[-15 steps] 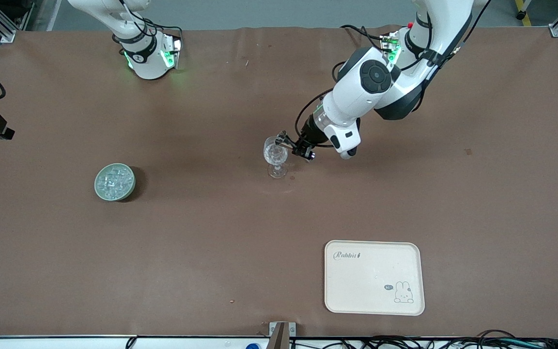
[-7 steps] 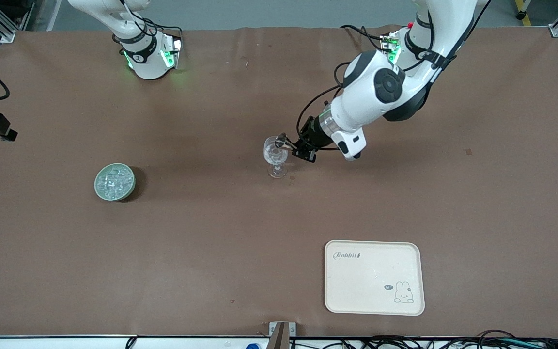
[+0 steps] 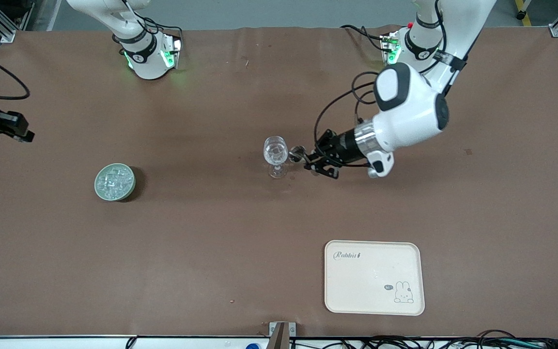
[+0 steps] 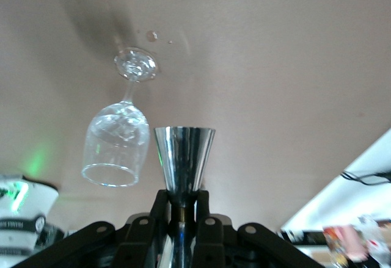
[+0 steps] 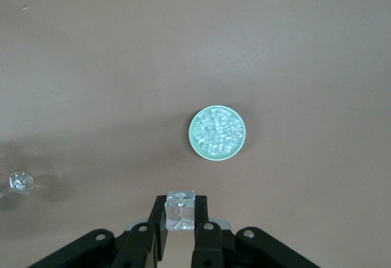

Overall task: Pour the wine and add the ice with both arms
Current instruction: 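Carry the jigger to the tray while the right gripper brings ice over glass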

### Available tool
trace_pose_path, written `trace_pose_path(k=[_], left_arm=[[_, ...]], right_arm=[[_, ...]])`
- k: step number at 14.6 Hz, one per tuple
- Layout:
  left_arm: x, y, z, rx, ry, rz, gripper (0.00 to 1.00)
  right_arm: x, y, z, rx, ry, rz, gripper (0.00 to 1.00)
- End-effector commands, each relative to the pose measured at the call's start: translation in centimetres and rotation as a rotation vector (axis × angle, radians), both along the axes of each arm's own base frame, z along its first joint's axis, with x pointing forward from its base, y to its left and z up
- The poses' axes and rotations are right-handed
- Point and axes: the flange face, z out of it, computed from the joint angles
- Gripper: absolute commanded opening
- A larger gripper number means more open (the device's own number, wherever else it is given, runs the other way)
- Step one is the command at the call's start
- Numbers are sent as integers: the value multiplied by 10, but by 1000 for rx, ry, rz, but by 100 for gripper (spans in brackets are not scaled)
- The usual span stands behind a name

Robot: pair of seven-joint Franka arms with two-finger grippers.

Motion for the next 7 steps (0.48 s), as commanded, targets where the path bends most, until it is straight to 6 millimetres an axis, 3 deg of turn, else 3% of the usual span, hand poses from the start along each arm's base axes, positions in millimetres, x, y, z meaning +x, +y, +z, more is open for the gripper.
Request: trace_pose_path(k=[1,4,7], left_arm=[[25,54,-13,-86,-32,31,1],[59,108,-55,-164,-60,141,1],[101,142,-84,-200,-50,237,1]], right_arm=[[0,46,-1,9,0,-71,3],[-5,105,-9,4,12,-92,0],[-3,186,-33,5,3,-150,0]])
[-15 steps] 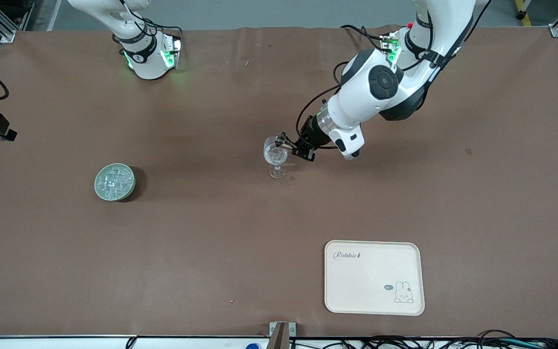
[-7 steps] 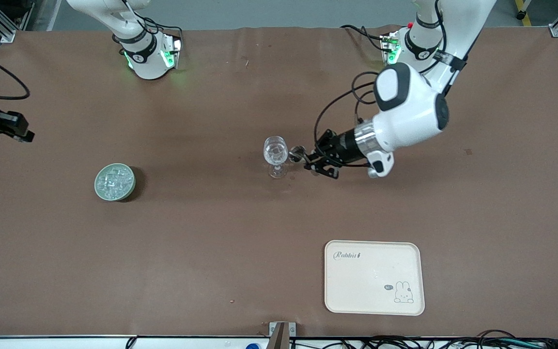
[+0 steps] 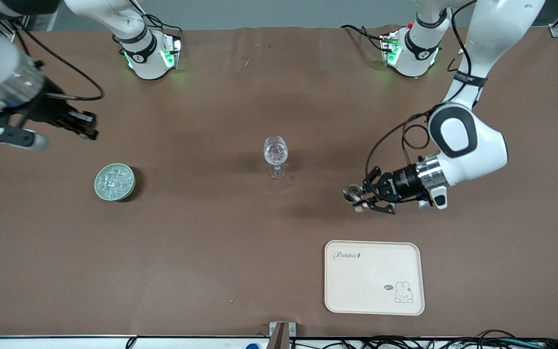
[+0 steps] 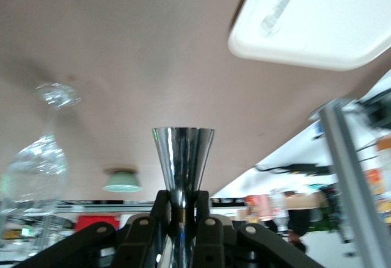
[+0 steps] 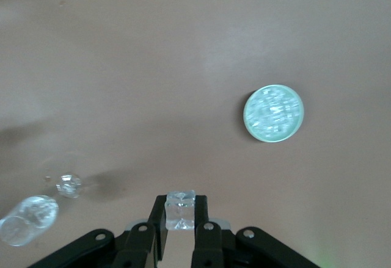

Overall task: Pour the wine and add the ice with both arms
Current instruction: 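Carry the jigger to the tray while the right gripper brings ice over glass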

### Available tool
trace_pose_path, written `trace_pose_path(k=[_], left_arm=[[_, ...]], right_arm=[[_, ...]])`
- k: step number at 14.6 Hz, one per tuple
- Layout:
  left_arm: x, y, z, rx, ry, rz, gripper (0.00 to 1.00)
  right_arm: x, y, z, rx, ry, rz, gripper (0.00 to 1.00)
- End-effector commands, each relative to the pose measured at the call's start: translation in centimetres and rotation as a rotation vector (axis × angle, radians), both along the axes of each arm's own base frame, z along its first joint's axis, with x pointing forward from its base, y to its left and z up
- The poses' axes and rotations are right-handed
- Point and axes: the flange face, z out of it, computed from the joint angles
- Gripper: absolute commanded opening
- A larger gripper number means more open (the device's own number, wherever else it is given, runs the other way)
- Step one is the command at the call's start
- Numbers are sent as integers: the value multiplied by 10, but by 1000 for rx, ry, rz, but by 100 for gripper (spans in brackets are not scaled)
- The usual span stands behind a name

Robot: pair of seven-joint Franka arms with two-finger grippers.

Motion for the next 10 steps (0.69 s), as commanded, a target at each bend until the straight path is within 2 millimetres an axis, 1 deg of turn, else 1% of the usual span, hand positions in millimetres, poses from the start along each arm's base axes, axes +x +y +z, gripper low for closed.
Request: trace_pose_path(k=[1,2,3,4,5,6,7,8,10], left_arm=[[42,9,-22,-52,-2,35,1],[53,17,-31,-52,-2,49,1],[60,25,-40,-50,2,64,1],[66,32,-51,-53,9,81,1],[70,38,-67,-60,23,104,2],[77,40,-73,-69,8,113,2],[84,48,-81,-78,-3,130,2],[87,58,-91,-79,-9,147,2],[92,74,-115,-101,-18,165,2]], right_arm=[[1,78,-29,47,12,-63,0],[-1,107,-38,77,11,-93,0],[0,127,-49,84,6,-133,0],[2,143,-64,80,15,-164,0],[-5,169,-75,73,18,-169,0],[-11,191,-84,75,14,-171,0],[-14,208,-99,70,22,-186,0],[-23,234,-117,55,32,-184,0],[-31,264,-139,60,34,-199,0]])
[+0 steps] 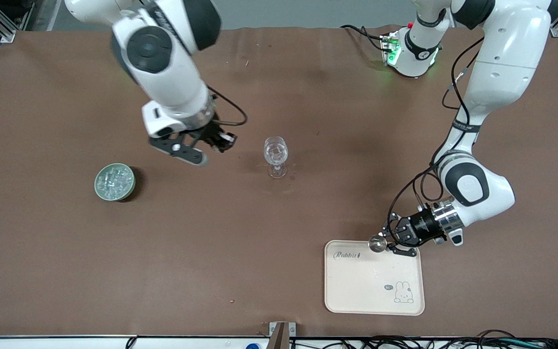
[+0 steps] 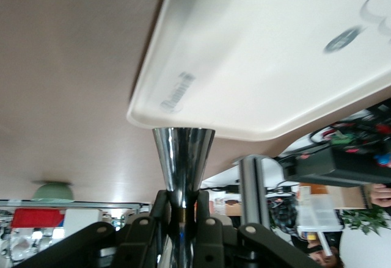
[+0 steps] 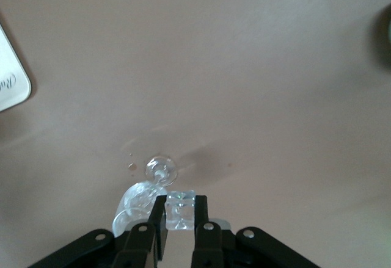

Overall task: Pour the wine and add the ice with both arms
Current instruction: 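Carry the jigger to the tray while the right gripper brings ice over glass, then drop the ice into the glass while the left gripper lowers the jigger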

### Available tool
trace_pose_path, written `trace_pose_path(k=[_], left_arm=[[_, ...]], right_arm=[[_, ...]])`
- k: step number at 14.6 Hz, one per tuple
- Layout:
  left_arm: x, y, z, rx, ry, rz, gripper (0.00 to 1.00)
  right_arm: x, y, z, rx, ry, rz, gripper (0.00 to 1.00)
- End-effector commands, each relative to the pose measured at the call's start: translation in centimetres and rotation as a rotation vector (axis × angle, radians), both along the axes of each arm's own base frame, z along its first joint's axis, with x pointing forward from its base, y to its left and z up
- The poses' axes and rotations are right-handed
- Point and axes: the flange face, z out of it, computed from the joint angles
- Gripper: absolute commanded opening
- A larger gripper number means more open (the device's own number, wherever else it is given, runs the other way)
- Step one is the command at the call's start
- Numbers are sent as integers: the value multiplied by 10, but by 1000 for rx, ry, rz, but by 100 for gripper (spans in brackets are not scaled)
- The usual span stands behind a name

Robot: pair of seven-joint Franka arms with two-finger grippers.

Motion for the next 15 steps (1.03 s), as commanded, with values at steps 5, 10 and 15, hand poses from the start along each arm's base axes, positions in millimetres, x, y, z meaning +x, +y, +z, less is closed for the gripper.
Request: trace_pose_path(k=[5,10,15], left_arm=[[12,60,-55,-151,-48,149,4],[9,80,-80,-189,-58,241,11],[2,84,-88,-230,-98,261,100]], right_arm=[[-30,82,-52,28,-12,-37,2],[-43,102,-86,21,45,-27,3],[-52,111,-106,-9,70,-8,5]])
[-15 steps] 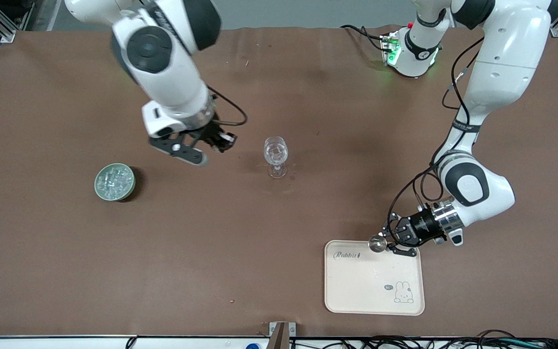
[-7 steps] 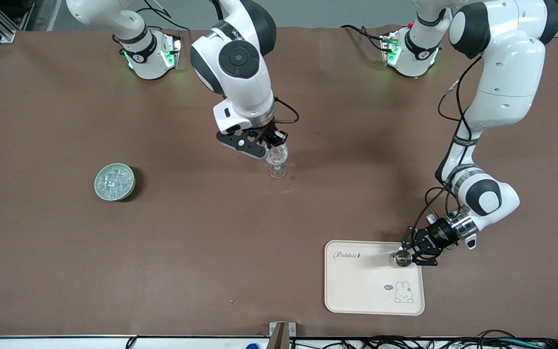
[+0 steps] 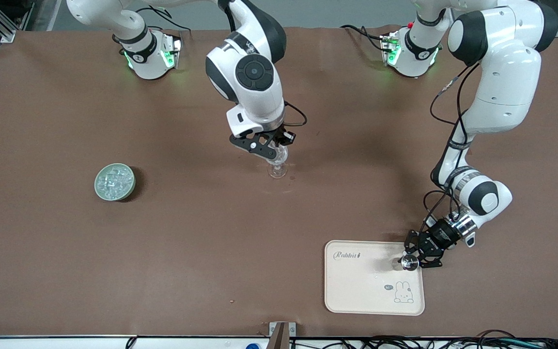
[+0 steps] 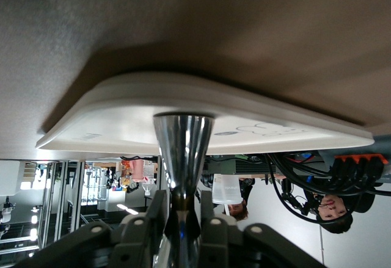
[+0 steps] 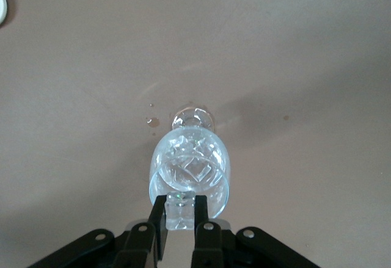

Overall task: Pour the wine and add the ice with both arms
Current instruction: 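Drop the ice into the glass while the left gripper lowers the jigger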

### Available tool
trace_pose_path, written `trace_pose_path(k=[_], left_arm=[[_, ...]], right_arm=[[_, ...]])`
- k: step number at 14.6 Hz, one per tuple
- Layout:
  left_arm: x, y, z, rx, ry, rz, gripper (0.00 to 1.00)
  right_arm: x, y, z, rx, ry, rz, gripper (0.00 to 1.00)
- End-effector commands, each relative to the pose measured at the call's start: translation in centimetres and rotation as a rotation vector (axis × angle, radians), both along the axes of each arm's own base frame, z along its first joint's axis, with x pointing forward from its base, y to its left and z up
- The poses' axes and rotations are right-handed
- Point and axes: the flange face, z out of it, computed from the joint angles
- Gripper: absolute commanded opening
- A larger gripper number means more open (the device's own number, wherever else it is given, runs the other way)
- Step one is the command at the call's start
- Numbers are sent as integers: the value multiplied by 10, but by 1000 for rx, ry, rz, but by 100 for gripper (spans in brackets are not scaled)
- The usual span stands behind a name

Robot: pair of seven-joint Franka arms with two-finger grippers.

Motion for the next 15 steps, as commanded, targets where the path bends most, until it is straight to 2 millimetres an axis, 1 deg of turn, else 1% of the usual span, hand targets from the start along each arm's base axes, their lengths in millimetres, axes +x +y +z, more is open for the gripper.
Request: trace_pose_path(k=[1,3,4,5,7,8,9,10,11,12,13,15], left_arm=[[1,5,3,-12,-23,8,100],[-4,9,1,-5,-11,6,100],[-6,19,6,13,-13,11,100],[-8,22,6,51,-9,-27,100],[-10,23,10,167,-11,-167,100],[-10,29,16,229,-16,-227,100],[-9,44,25,306,-21,-283,100],[-9,48,32,373,-25,-370,100],[-5,51,43,421,-40,-441,100],[-2,66,57,477,-47,-514,100],[4,82,75,527,-58,-572,100],[17,103,110,632,-78,-673,100]], right_arm=[[-1,1,-5,-3,20,-17,5],[-4,0,-10,-14,30,-12,7],[-4,0,-12,-17,33,-11,7],[-5,-1,-14,-20,36,-10,8],[-5,0,-13,-17,33,-9,14],[-4,0,-14,-17,32,-7,20],[-4,0,-14,-16,31,-4,22],[-4,0,-13,-14,30,0,25],[-2,-1,-13,-14,30,-2,32],[-3,-1,-13,-14,30,-1,37],[-2,-1,-13,-12,27,-3,42],[-2,0,-11,-10,25,-1,47]])
